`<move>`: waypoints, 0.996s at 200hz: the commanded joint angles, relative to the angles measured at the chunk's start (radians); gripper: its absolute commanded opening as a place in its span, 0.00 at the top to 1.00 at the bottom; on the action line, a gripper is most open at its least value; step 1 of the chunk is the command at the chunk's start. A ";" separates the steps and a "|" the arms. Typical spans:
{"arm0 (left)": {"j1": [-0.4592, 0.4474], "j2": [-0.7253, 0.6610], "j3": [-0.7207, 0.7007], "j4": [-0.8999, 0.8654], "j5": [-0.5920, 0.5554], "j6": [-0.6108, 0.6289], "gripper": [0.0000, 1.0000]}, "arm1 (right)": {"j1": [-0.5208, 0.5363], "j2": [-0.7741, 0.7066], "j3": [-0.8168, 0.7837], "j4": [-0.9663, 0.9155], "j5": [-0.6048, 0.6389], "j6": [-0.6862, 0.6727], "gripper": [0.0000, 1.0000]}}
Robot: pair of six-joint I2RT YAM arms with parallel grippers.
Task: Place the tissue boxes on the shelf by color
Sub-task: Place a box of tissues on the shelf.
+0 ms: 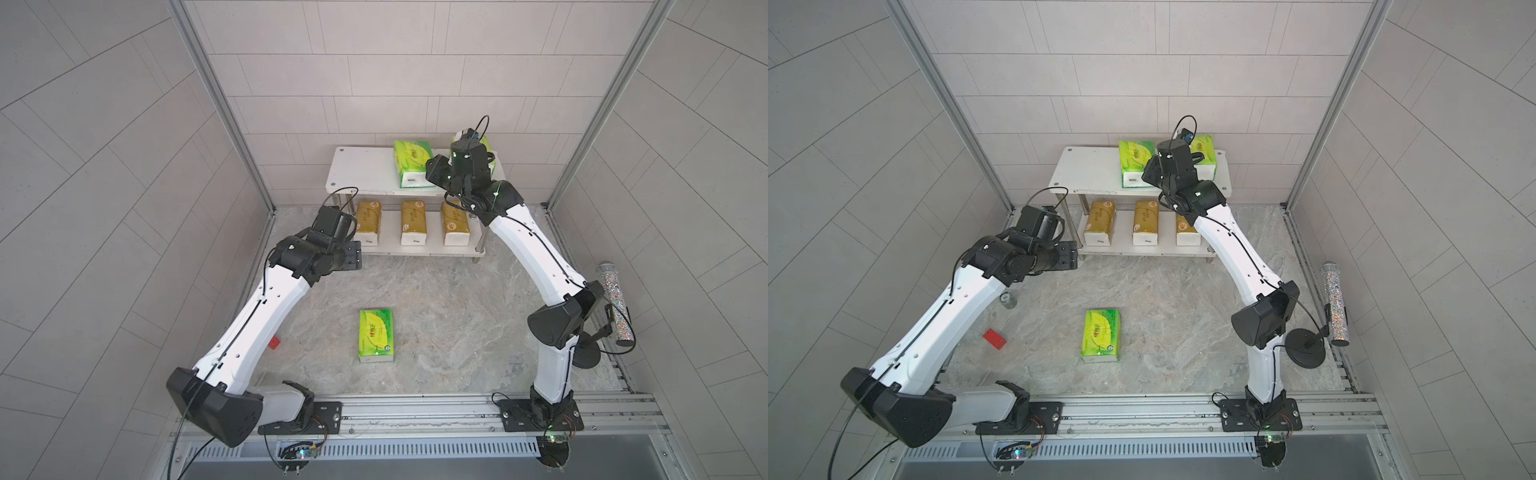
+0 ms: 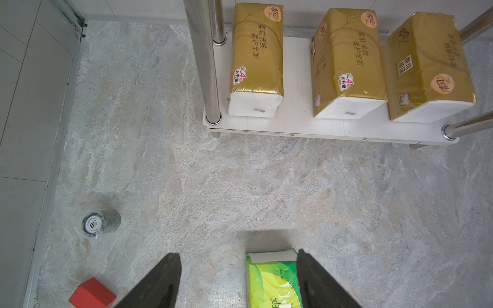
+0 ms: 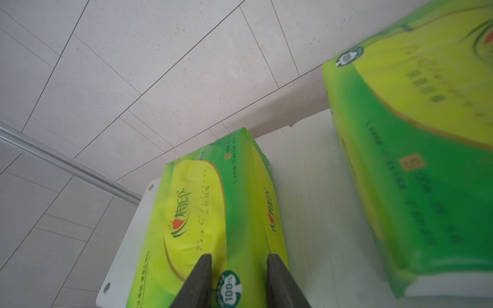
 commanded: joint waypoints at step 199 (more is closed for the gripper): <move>-0.005 -0.018 -0.006 0.000 -0.013 -0.001 0.24 | 0.038 0.089 0.099 -0.051 0.234 0.062 0.64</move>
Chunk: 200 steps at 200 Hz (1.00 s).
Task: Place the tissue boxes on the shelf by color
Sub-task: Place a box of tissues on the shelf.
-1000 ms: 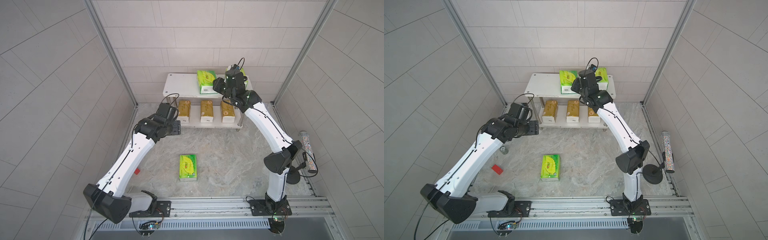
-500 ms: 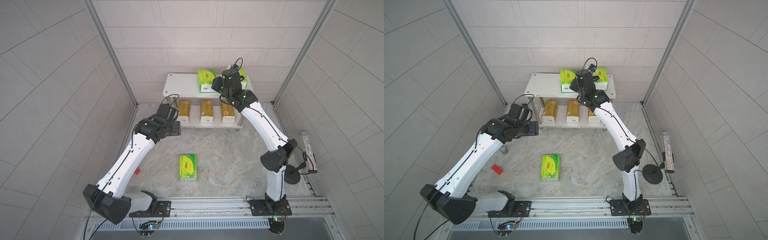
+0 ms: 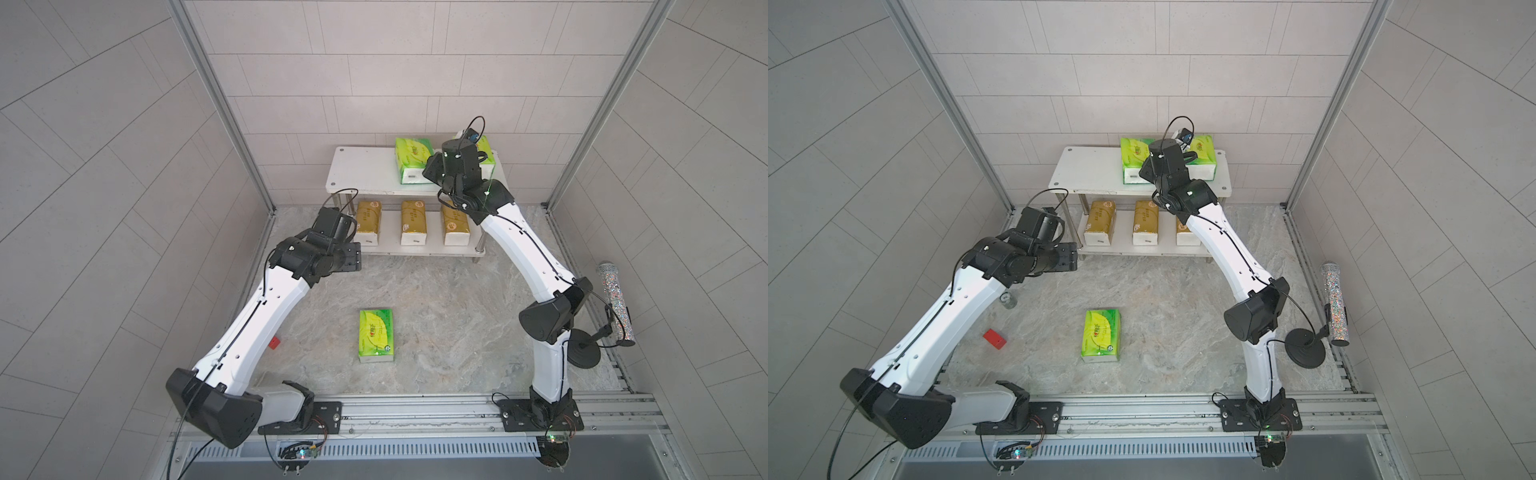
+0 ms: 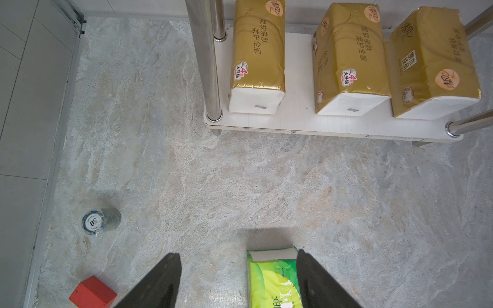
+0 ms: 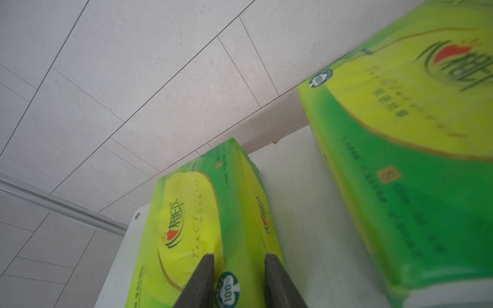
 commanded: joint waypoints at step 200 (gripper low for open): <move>-0.004 -0.002 0.020 0.001 -0.018 -0.002 0.24 | 0.039 0.017 -0.008 -0.004 0.118 0.000 0.54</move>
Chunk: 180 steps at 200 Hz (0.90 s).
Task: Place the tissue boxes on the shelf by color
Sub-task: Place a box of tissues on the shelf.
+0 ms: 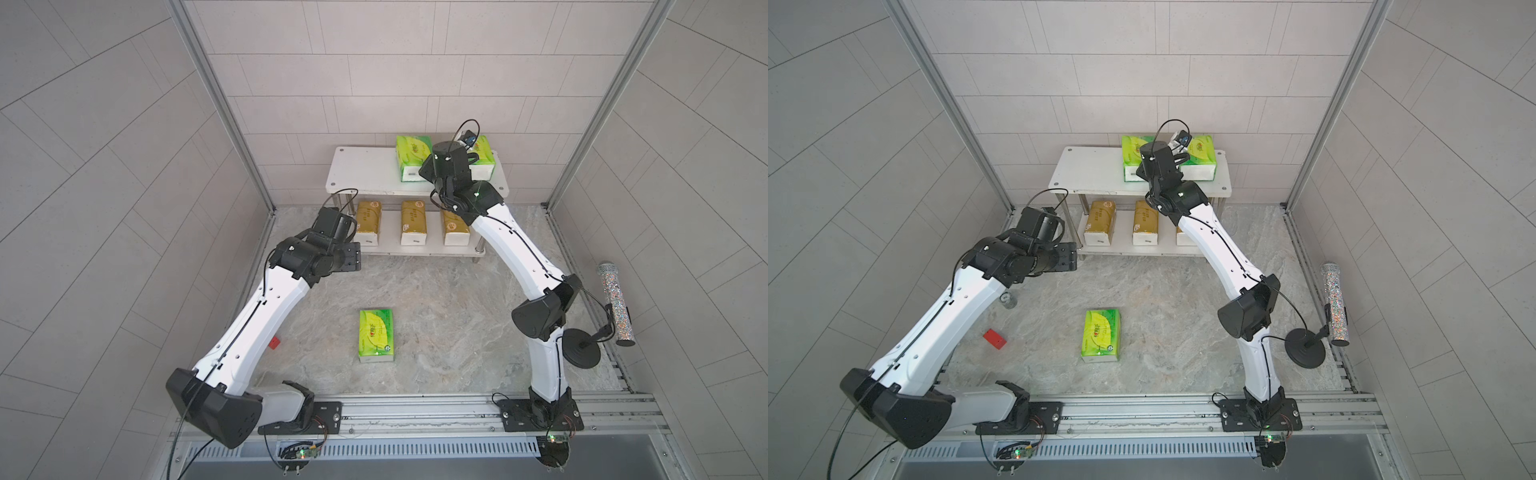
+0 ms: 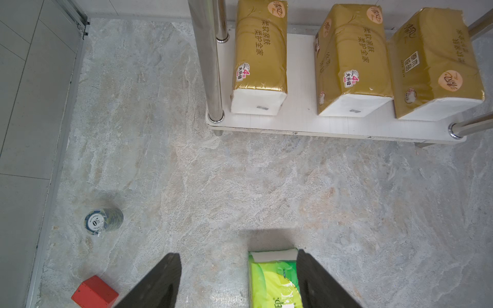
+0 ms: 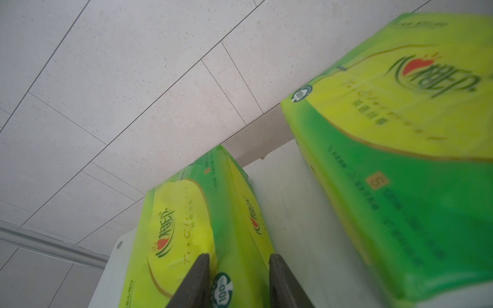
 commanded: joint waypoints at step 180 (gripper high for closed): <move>-0.004 -0.031 -0.005 0.004 -0.013 -0.005 0.24 | -0.021 -0.088 -0.142 -0.024 -0.030 0.061 0.65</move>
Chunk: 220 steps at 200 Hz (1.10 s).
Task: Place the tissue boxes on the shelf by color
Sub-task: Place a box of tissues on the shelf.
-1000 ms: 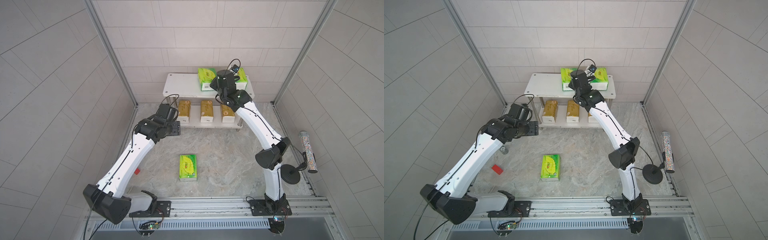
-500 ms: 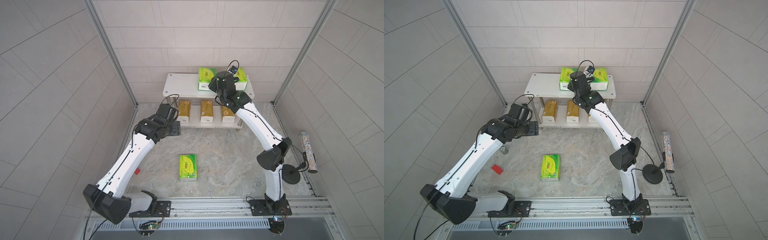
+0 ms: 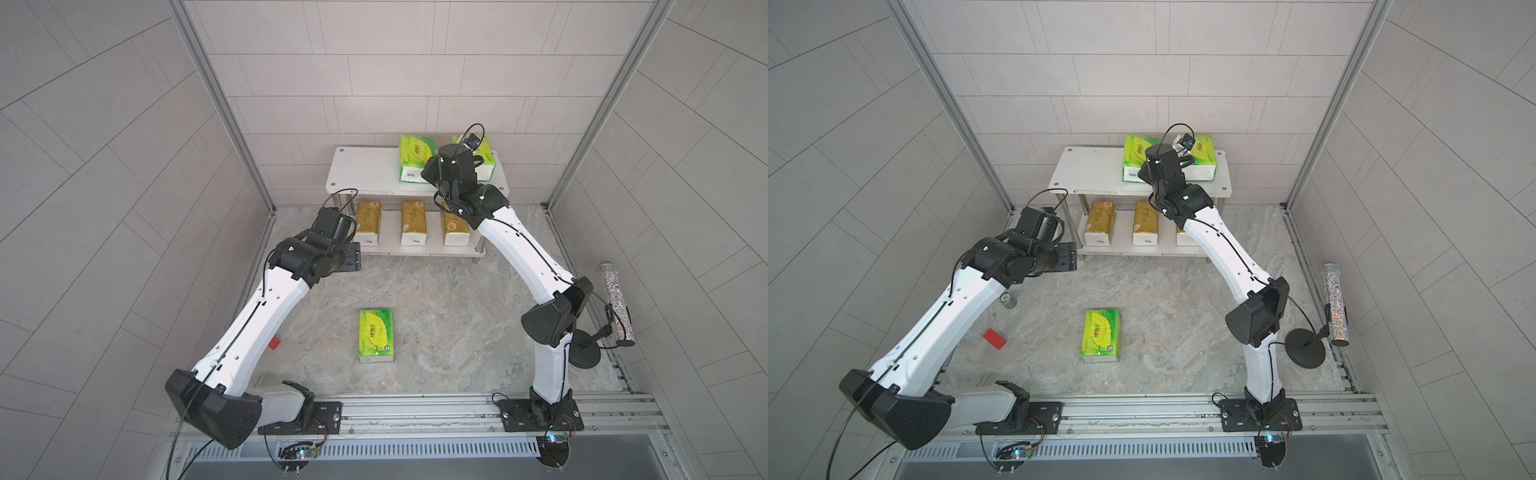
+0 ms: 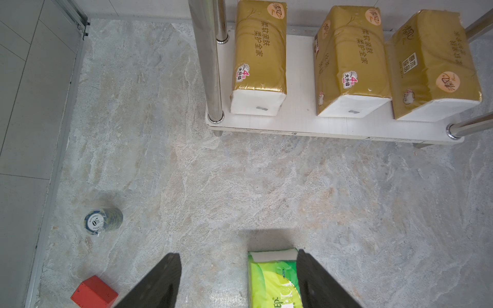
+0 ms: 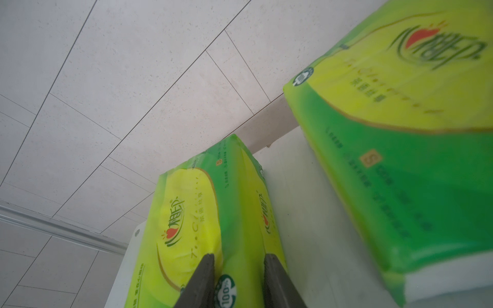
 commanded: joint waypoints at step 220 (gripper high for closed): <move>-0.003 -0.006 0.014 0.001 -0.020 0.007 0.24 | 0.017 0.118 0.172 -0.129 0.049 0.009 0.63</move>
